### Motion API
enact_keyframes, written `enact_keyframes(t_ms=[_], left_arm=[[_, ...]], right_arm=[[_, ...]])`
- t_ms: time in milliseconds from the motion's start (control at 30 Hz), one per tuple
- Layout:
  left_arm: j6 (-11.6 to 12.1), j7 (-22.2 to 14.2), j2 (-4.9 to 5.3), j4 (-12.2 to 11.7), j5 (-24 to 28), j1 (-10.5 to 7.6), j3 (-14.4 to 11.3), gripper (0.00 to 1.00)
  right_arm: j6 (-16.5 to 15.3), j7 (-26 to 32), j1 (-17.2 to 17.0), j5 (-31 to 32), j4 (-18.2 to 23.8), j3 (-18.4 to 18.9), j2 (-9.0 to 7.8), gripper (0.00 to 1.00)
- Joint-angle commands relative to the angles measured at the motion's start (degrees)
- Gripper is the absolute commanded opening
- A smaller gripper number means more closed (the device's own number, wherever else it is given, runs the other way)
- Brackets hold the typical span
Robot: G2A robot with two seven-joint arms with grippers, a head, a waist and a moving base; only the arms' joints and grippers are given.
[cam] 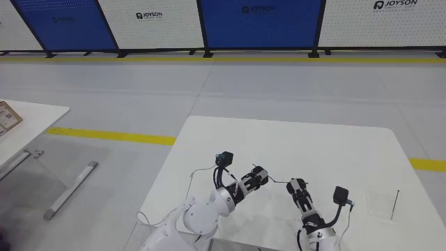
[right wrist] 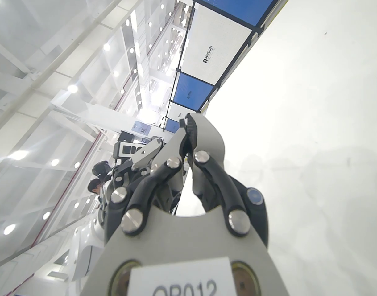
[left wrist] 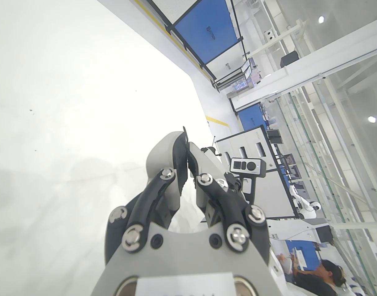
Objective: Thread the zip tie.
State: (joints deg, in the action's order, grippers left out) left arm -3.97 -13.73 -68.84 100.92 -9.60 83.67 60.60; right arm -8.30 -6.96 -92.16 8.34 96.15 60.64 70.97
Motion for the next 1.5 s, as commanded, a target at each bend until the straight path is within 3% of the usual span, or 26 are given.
enact_keyframes(t_ms=[0,900,1467], left_arm=[[0.0,0.0,0.0,0.0,0.0,0.0,0.0,0.0],[0.0,0.0,0.0,0.0,0.0,0.0,0.0,0.0],[0.0,0.0,0.0,0.0,0.0,0.0,0.0,0.0]], right_arm=[[-0.08,0.19,-0.08,0.02,-0.01,0.11,0.06,0.0],[-1.13,0.92,-1.6,1.26,0.85,1.5,0.92,0.0],[0.29,1.82,-0.71,1.37,-0.06,1.65,1.62,0.0]])
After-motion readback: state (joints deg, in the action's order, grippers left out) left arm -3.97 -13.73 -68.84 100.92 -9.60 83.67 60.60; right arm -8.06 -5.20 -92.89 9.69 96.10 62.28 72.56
